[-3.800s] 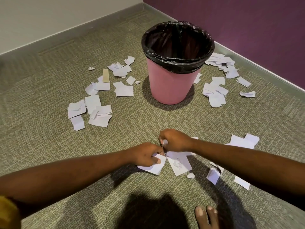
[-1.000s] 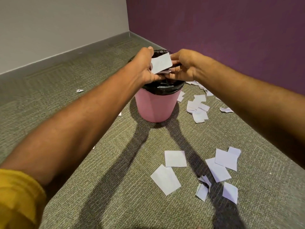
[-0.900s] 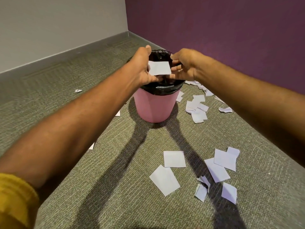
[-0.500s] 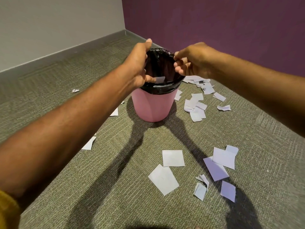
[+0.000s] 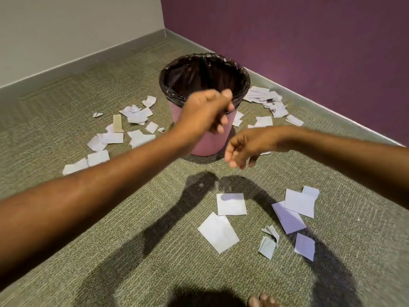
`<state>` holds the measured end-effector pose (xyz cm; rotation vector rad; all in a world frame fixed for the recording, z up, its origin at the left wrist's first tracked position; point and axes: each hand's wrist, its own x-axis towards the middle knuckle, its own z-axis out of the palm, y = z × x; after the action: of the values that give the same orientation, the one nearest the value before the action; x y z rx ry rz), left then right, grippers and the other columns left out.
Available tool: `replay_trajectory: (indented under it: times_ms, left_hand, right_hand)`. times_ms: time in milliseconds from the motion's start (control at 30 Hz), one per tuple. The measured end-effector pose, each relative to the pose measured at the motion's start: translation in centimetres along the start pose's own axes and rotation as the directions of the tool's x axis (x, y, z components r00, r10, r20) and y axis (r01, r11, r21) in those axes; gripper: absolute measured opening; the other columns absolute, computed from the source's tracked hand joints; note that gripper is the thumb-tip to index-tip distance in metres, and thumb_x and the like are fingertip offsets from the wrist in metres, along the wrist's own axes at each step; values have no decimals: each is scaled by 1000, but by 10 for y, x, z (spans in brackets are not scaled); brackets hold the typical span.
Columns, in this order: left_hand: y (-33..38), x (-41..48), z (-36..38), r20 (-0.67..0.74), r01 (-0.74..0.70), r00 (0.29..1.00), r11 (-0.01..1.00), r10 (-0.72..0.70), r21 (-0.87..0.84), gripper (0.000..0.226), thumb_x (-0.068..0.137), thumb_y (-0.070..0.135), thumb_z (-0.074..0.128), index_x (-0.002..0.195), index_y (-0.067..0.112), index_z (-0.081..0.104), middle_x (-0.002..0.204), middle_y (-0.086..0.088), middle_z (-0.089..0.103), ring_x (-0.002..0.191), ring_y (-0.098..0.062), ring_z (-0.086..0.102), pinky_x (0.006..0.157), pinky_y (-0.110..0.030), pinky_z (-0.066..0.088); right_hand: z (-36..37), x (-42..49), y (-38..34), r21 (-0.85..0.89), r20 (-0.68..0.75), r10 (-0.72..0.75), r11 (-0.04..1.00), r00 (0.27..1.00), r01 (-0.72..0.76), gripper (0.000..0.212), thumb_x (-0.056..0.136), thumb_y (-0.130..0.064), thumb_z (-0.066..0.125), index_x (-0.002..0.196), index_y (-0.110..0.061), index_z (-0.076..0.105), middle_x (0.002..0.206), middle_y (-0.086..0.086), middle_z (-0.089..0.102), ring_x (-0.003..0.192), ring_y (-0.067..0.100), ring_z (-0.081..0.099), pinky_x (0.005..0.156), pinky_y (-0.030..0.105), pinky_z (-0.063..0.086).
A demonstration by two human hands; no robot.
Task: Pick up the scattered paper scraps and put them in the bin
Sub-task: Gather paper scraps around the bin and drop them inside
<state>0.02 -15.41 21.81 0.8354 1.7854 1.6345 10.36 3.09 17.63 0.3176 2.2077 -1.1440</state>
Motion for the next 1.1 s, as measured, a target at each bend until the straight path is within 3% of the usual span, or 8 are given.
replay_trajectory:
  times_ms: [233, 367, 433, 533, 633, 700, 833, 1100]
  left_hand:
    - [-95, -53, 20, 376, 18, 914, 943, -150, 334, 18, 102, 21, 73, 92, 6, 76, 82, -11, 78, 71, -22, 75, 67, -35, 65]
    - [-137, -68, 20, 482, -43, 843, 865, -237, 500, 6, 97, 20, 78, 92, 17, 77, 81, 5, 76, 69, -9, 72, 62, -24, 56]
    - [-150, -71, 20, 517, -159, 820, 770, -246, 618, 5, 96, 25, 76, 94, 22, 74, 84, 7, 74, 72, -12, 69, 63, -32, 54]
    - [-158, -80, 22, 609, -430, 738, 491, -293, 757, 17, 97, 39, 74, 91, 30, 61, 84, 12, 63, 76, -13, 59, 67, -30, 44]
    - [-168, -86, 22, 680, -580, 655, 357, -330, 732, 27, 92, 42, 81, 102, 28, 60, 104, 8, 68, 93, -15, 62, 71, -30, 41]
    - [-178, -88, 19, 696, -624, 627, 311, -350, 717, 36, 90, 42, 83, 116, 25, 65, 120, 4, 70, 106, -19, 66, 73, -30, 41]
    - [-189, -91, 16, 723, -686, 580, 253, -375, 682, 46, 90, 37, 83, 130, 24, 64, 127, 1, 67, 116, -23, 65, 80, -35, 50]
    - [-201, -103, 22, 740, -740, 584, 154, -334, 654, 64, 91, 35, 82, 146, 19, 52, 153, -5, 53, 136, -26, 54, 94, -42, 55]
  right_hand:
    - [74, 35, 54, -81, -12, 41, 996, 999, -42, 37, 80, -2, 86, 104, -25, 71, 104, 0, 76, 99, 26, 75, 86, 42, 63]
    - [105, 52, 79, -318, -38, -58, 947, 998, 43, 51, 72, -18, 90, 102, -46, 60, 100, -10, 66, 91, 11, 64, 80, 39, 54]
    - [120, 58, 87, -485, -60, -93, 873, 994, 53, 65, 75, -35, 91, 129, -45, 55, 116, -5, 56, 105, 14, 56, 83, 38, 50]
    - [141, 63, 96, -700, -99, -115, 714, 988, 13, 97, 83, -48, 84, 161, -29, 30, 142, 7, 44, 128, 26, 47, 83, 40, 53]
    - [157, 65, 104, -785, -118, -176, 619, 977, 17, 91, 87, -53, 77, 159, -29, 27, 148, 11, 39, 132, 30, 44, 74, 40, 54]
    - [161, 63, 108, -801, -125, -174, 598, 977, 4, 88, 89, -54, 75, 159, -30, 27, 153, 12, 34, 136, 31, 40, 81, 45, 58]
    - [163, 59, 110, -819, -108, -207, 573, 972, 31, 74, 92, -52, 69, 152, -28, 34, 157, 13, 32, 139, 33, 38, 84, 47, 59]
    - [161, 53, 110, -804, -60, -244, 586, 968, 98, 64, 96, -45, 66, 150, -22, 40, 150, 13, 40, 132, 31, 42, 86, 43, 55]
